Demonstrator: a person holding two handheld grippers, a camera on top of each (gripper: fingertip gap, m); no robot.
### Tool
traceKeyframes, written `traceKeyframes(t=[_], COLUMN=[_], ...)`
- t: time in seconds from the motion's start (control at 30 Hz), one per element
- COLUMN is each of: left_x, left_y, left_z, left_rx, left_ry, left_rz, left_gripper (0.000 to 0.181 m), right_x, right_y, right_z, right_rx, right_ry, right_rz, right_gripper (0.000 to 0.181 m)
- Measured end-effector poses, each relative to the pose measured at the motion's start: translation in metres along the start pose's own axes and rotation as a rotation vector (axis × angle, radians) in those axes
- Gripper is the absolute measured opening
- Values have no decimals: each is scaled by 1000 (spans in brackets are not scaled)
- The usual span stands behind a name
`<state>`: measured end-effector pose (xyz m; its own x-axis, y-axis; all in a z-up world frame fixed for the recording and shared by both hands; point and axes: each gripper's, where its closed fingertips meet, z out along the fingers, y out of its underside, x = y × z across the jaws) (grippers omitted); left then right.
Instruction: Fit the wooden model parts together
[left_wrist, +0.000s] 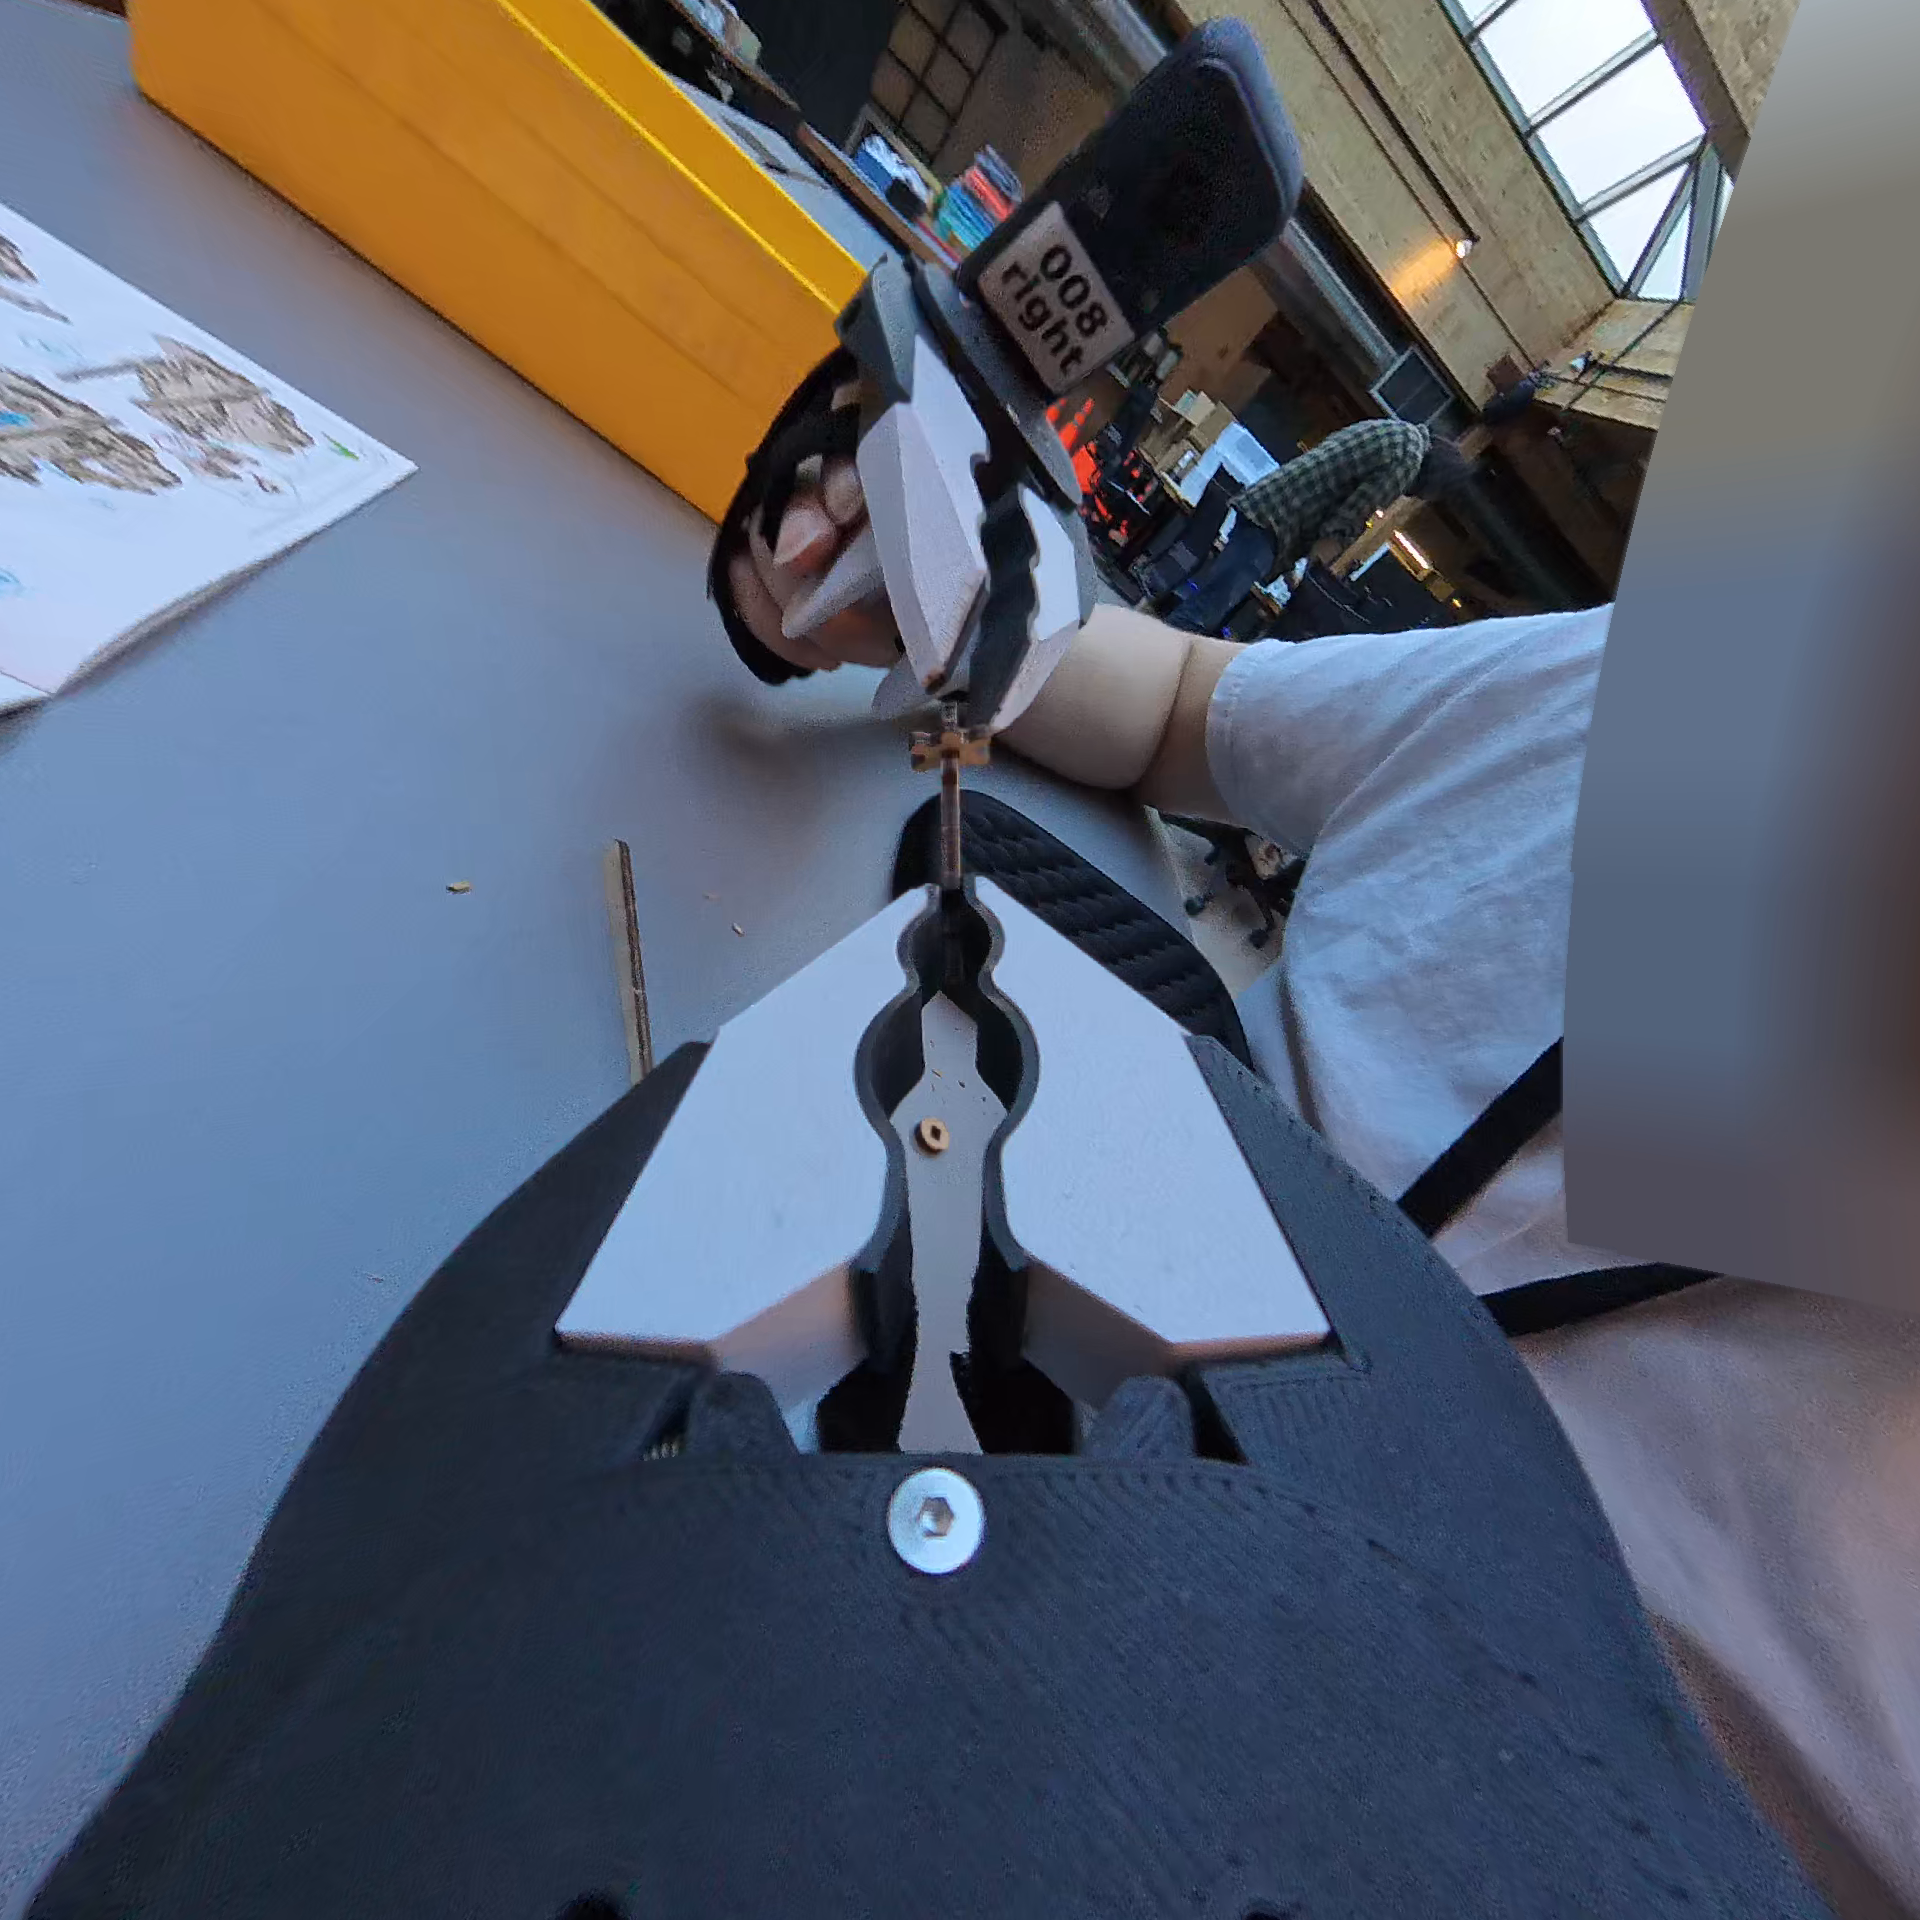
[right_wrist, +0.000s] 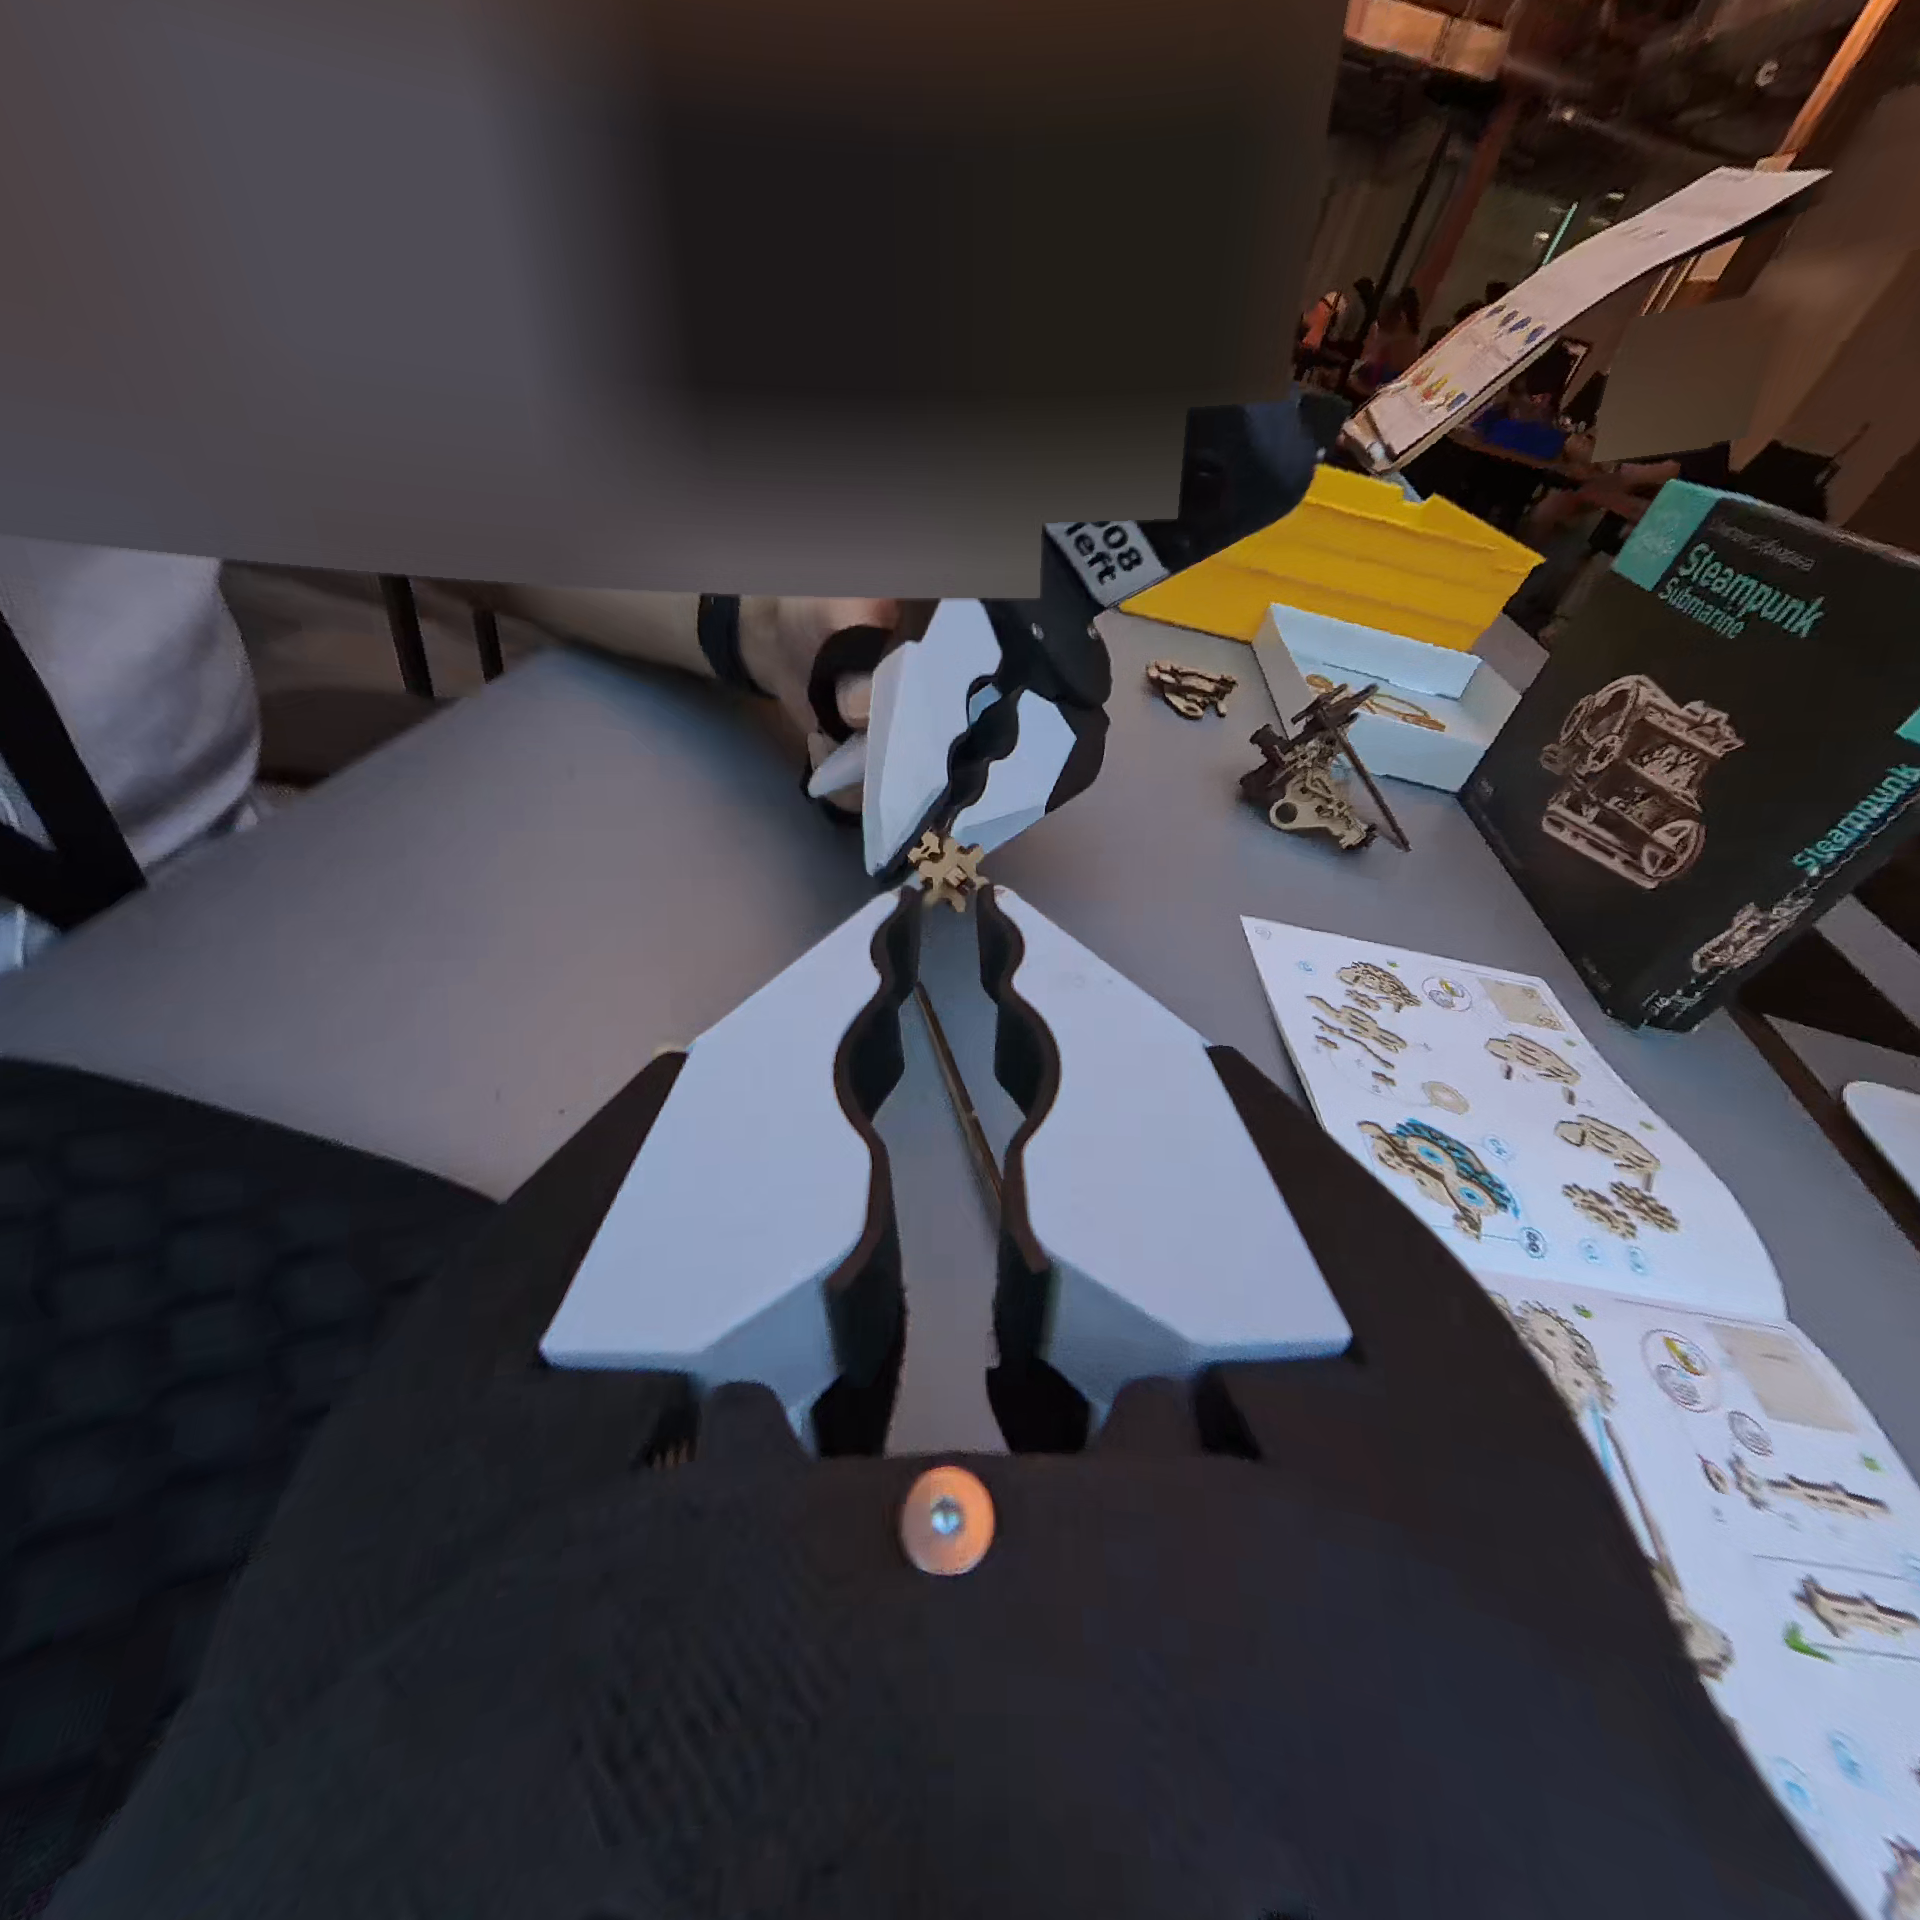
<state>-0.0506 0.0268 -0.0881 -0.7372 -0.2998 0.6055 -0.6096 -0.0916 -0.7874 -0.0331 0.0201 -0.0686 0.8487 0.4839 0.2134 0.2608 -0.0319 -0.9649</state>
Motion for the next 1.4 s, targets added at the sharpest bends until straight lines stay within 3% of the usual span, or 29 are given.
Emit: traceKeyframes(t=[0.07,0.17,0.3,0.57,0.7,0.8,0.97,1.2,1.4], left_x=[-1,-1,2,6,6,9,7,-4,-10], left_y=[9,24,28,35,24,28,30,20,22], left_z=[2,8,11,13,14,16,17,13,13], left_rx=[-54,-133,-151,-193,-133,-162,-176,-159,-184], left_ry=[19,43,75,107,81,56,31,-143,-231], left_rz=[-37,-81,-109,-128,-32,54,81,334,466], left_gripper=[0,0,0,0,15,12,1,0,0], right_x=[3,-10,-24,-31,-31,-32,-35,-19,-18], right_y=[6,6,21,23,25,23,22,18,22], right_z=[-2,0,3,6,10,12,12,9,14], right_rx=[-39,-45,-128,-148,-132,-103,-102,-56,-81], right_ry=[43,-28,-96,-109,-125,-137,-101,-126,-98], right_rz=[-63,-91,-149,-160,-62,-23,-184,185,236], right_gripper=[8,9,8,1,1,1,2,4,0])
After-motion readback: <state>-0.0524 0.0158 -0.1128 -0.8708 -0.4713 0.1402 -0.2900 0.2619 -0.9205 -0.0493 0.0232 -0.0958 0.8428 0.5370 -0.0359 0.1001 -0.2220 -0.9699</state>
